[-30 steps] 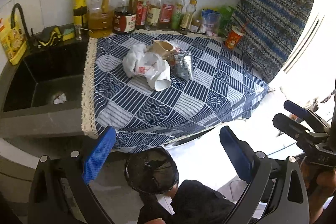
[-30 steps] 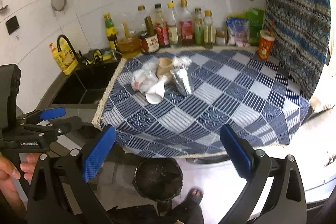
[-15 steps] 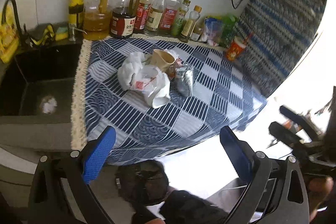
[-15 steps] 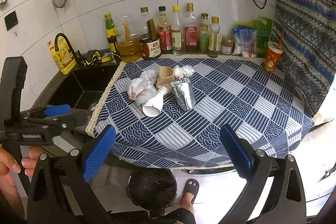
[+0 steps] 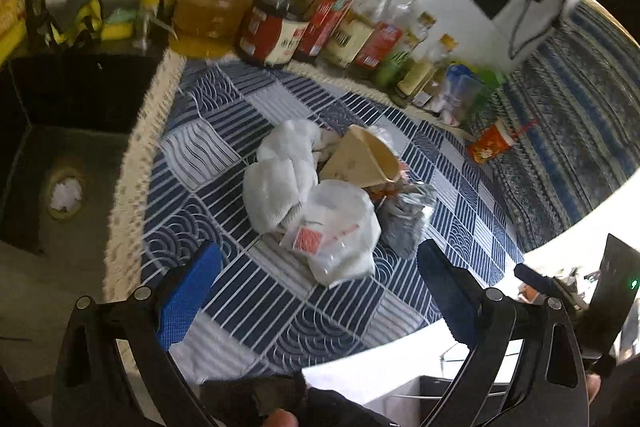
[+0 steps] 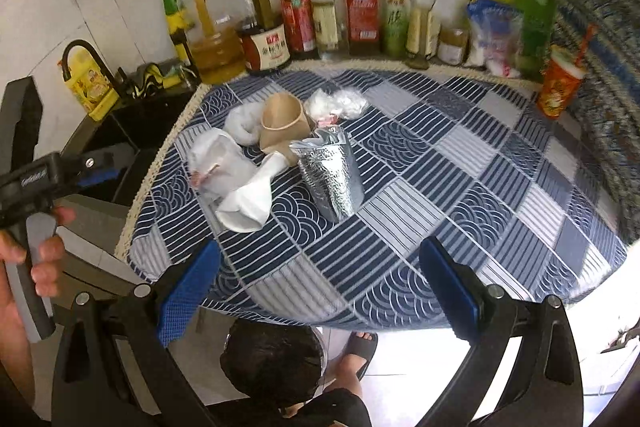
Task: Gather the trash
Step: 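Close the left tool on the white tissue while the right tool grasps the silver foil pouch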
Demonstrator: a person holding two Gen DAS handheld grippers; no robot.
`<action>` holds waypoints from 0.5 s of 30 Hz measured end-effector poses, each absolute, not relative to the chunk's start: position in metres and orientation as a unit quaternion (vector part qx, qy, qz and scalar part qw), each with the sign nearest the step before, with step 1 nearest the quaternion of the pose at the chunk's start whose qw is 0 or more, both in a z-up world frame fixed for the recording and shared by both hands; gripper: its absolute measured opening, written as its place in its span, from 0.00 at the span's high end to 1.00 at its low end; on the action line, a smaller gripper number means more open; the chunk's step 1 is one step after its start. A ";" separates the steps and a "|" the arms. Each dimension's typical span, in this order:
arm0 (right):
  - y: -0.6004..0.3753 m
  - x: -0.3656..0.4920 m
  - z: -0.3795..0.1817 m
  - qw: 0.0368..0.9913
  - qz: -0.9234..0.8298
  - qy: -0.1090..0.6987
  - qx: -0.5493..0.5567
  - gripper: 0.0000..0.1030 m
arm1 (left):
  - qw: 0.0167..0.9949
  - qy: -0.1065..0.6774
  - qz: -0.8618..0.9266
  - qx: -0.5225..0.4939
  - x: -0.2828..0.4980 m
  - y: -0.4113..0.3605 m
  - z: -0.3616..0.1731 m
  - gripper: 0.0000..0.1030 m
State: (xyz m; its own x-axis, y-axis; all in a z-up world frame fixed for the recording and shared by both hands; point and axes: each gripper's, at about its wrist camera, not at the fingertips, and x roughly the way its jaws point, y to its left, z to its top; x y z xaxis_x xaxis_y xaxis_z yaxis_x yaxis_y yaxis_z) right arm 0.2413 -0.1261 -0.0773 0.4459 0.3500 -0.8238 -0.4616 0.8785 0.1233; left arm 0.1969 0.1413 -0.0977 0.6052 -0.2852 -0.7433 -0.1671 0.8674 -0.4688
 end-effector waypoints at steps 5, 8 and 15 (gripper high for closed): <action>-0.117 0.278 -0.102 0.829 0.271 0.485 -0.061 0.05 | 0.838 0.472 -0.014 -0.275 0.235 0.151 -0.126 0.08; -0.113 0.295 -0.111 0.825 0.287 0.482 -0.068 0.05 | 0.829 0.472 -0.010 -0.299 0.248 0.161 -0.136 0.08; -0.110 0.328 -0.135 0.805 0.309 0.502 -0.064 0.15 | 0.806 0.500 0.010 -0.317 0.274 0.174 -0.163 0.29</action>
State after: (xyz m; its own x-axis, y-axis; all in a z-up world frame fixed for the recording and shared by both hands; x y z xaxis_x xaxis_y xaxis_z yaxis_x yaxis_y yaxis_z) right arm 0.3277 -0.1100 -0.1352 0.3051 0.4339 -0.8478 -0.5627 0.8003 0.2071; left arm 0.2738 0.1739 -0.1628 0.5002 -0.3006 -0.8120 -0.3338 0.7984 -0.5012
